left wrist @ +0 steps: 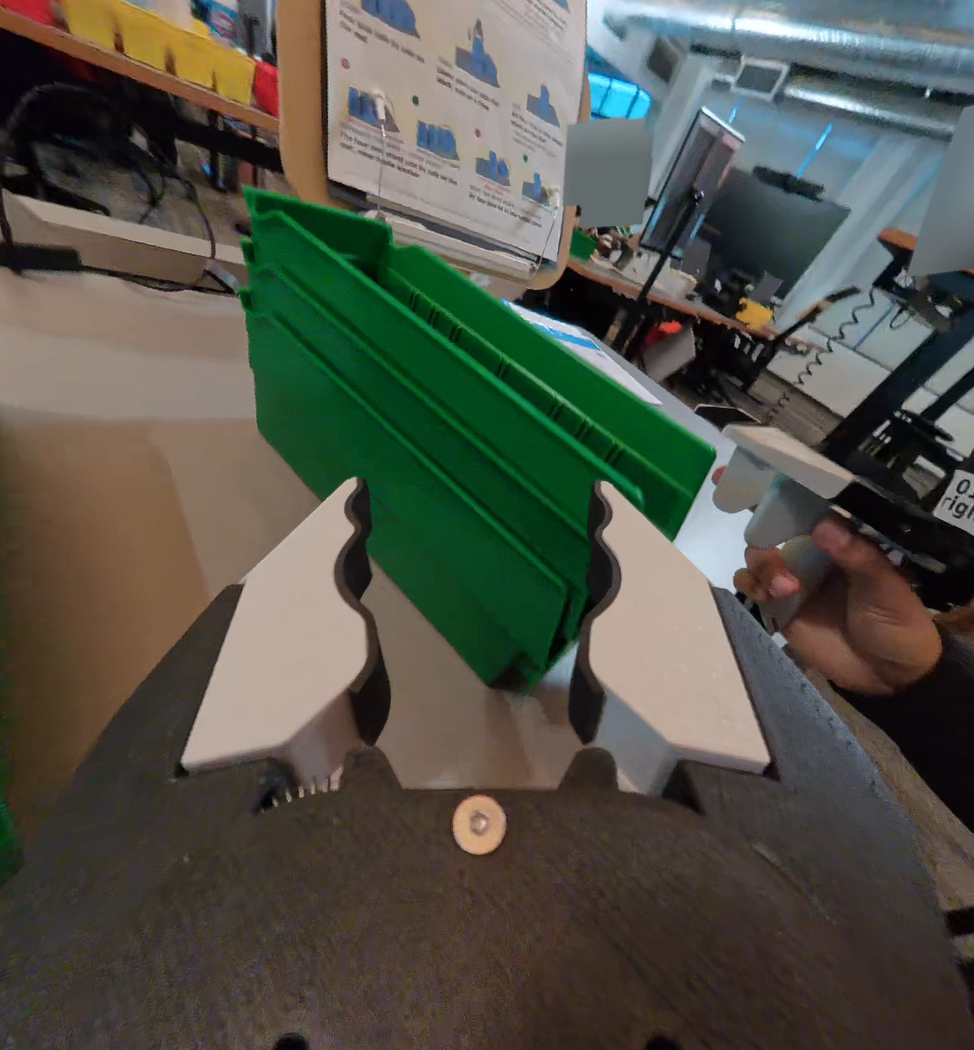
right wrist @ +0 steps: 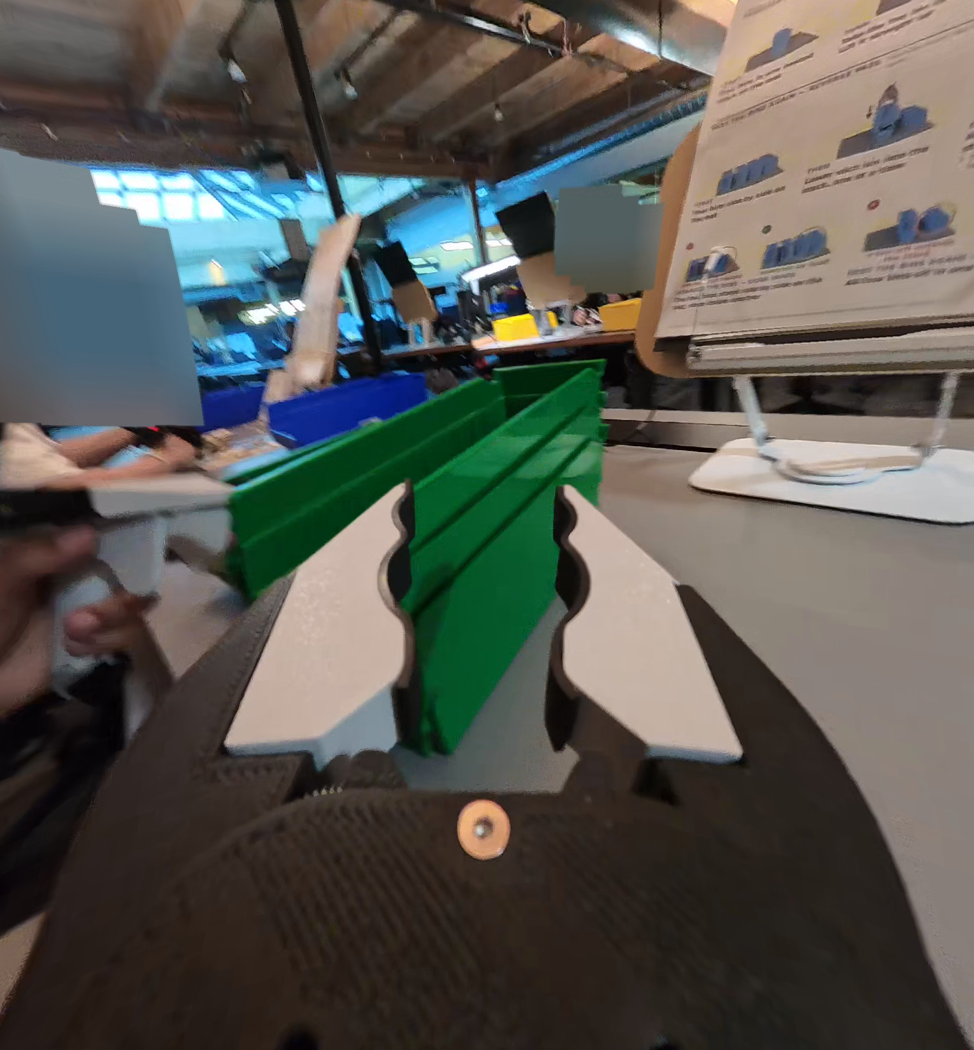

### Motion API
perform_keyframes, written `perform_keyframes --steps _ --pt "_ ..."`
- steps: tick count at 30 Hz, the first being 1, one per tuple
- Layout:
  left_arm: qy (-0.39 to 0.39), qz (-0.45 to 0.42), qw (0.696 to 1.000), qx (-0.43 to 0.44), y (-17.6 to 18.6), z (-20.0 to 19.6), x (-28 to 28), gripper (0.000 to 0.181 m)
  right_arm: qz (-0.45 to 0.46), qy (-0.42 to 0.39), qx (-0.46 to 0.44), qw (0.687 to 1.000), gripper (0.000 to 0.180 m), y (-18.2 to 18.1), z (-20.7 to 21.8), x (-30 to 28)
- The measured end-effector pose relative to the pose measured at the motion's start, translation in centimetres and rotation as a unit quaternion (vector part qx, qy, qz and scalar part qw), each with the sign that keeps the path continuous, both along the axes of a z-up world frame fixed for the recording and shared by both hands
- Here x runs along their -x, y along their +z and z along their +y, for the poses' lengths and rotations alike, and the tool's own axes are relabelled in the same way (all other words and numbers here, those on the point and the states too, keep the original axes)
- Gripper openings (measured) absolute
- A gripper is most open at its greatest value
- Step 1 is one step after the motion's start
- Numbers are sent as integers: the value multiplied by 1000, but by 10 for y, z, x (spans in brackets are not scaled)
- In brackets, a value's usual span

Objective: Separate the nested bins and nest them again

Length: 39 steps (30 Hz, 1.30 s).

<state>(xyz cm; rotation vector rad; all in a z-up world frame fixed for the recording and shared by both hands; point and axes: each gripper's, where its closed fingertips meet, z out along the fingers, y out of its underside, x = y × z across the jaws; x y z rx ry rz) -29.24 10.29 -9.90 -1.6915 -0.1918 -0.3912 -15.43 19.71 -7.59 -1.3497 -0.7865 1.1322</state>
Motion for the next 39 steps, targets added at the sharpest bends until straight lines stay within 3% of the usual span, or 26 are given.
perform_keyframes --steps 2,3,5,8,16,26,28,39 --pt "-8 -24 1000 3 -18 -4 -16 81 27 35 11 999 48 5 -17 2" --pt "-10 -41 999 7 -23 -3 -21 71 28 46 1 999 46 6 -24 5" --pt "-21 -60 998 3 -24 0 -28 69 -11 49 -25 998 46 -5 -33 17" --pt "-39 -47 998 9 -26 2 -32 71 -79 39 -21 996 56 -32 -36 32" --pt "-54 -30 998 15 -33 -3 -34 74 -70 56 43 995 54 -43 -36 41" --pt "13 0 1000 11 -33 -18 -4 70 -82 50 48 994 32 -46 -39 60" --pt "19 -10 1000 5 -31 -23 2 76 -87 57 39 994 28 -46 -43 66" --pt "32 3 999 15 -36 -34 8 78 -95 78 14 992 34 -47 -59 87"
